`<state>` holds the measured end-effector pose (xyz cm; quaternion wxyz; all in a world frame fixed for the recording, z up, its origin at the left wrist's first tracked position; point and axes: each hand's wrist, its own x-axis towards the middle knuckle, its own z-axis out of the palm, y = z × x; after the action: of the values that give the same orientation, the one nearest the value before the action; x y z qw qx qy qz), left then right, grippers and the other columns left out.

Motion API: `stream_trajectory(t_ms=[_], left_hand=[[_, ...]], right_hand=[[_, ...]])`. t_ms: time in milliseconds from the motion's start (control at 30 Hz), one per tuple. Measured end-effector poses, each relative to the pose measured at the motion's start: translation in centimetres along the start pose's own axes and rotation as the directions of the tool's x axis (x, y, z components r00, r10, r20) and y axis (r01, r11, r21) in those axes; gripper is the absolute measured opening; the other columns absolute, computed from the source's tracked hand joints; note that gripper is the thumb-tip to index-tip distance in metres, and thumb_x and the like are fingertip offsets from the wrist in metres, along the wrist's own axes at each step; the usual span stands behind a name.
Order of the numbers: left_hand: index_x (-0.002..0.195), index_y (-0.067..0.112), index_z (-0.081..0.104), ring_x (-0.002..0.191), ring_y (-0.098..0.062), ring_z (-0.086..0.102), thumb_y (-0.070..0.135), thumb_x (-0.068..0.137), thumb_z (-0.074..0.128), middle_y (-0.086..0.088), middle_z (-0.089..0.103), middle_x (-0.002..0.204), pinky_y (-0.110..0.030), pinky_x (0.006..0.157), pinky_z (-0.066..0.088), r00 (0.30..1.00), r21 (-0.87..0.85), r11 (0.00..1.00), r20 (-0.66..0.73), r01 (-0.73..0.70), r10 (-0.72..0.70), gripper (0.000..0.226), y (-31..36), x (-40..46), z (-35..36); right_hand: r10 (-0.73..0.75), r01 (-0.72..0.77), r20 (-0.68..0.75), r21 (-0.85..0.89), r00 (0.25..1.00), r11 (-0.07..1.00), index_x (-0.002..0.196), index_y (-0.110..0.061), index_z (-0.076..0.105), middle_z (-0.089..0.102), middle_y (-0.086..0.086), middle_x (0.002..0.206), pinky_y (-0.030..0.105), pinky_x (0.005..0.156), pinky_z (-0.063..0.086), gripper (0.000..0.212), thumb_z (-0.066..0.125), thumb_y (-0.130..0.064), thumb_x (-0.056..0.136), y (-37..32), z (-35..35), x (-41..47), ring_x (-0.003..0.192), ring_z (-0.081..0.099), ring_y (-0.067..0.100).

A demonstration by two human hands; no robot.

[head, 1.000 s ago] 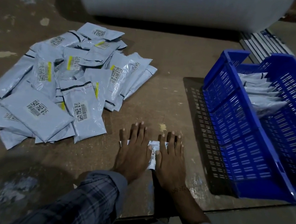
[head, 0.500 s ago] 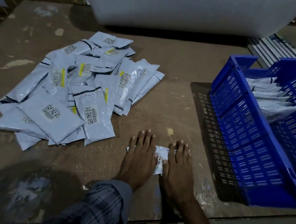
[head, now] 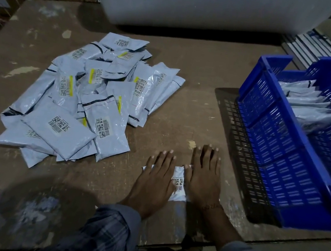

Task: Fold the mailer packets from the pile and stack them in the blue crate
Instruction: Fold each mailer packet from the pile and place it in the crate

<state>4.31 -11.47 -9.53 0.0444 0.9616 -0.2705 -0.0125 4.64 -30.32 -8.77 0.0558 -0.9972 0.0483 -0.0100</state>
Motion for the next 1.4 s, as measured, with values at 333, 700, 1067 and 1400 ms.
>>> stream_trajectory(t_ms=[333, 700, 1067, 1400], left_hand=[[0.165, -0.005, 0.013, 0.162, -0.041, 0.01, 0.032, 0.109, 0.017, -0.025, 0.005, 0.174, -0.055, 0.13, 0.018, 0.999, -0.046, 0.999, -0.037, 0.027, -0.028, 0.067, 2.1, 0.3, 0.6], [0.166, -0.003, 0.014, 0.162, -0.038, 0.01, 0.036, 0.109, 0.023, -0.023, 0.007, 0.175, -0.053, 0.13, 0.017, 0.997, -0.027, 0.997, 0.004, 0.074, -0.073, 0.069, 1.2, 0.7, 0.4], [0.167, 0.008, 0.025, 0.163, -0.023, 0.015, 0.044, 0.109, 0.02, -0.009, 0.018, 0.176, -0.041, 0.131, 0.02, 0.929, -0.3, 0.888, -0.021, 0.347, -0.37, 0.069, -1.7, 1.0, -0.2], [0.144, 0.007, 0.059, 0.138, -0.032, 0.054, 0.048, 0.108, 0.033, -0.012, 0.06, 0.146, -0.052, 0.114, 0.045, 0.808, -0.518, 0.715, -0.075, 0.469, -0.585, 0.06, -0.7, 3.0, -2.3]], right_hand=[[-0.008, 0.008, 0.025, 0.01, 1.0, 1.0, 0.164, -0.004, 0.018, 0.01, 0.023, 0.171, 0.054, 0.128, 0.014, 0.067, 0.027, -0.037, 0.106, -0.1, 0.6, 0.4, 0.159, 0.002, 0.041], [-0.107, 0.107, -0.009, 0.062, 0.994, 0.992, 0.165, -0.008, 0.018, 0.007, 0.023, 0.171, 0.055, 0.128, 0.015, 0.067, 0.031, -0.038, 0.106, 0.4, 0.3, -1.1, 0.159, -0.002, 0.04], [-0.334, 0.328, -0.039, 0.318, 0.942, 0.889, 0.128, -0.017, 0.066, 0.066, 0.007, 0.124, 0.048, 0.094, 0.052, 0.066, 0.089, -0.021, 0.067, 2.4, -3.6, -2.1, 0.115, 0.061, 0.033], [-0.16, 0.171, -0.061, 0.407, 0.985, 0.897, 0.1, -0.029, 0.061, 0.054, -0.004, 0.104, 0.039, 0.067, 0.052, 0.03, 0.076, -0.022, 0.074, 5.4, -11.8, -0.9, 0.083, 0.061, 0.021]])
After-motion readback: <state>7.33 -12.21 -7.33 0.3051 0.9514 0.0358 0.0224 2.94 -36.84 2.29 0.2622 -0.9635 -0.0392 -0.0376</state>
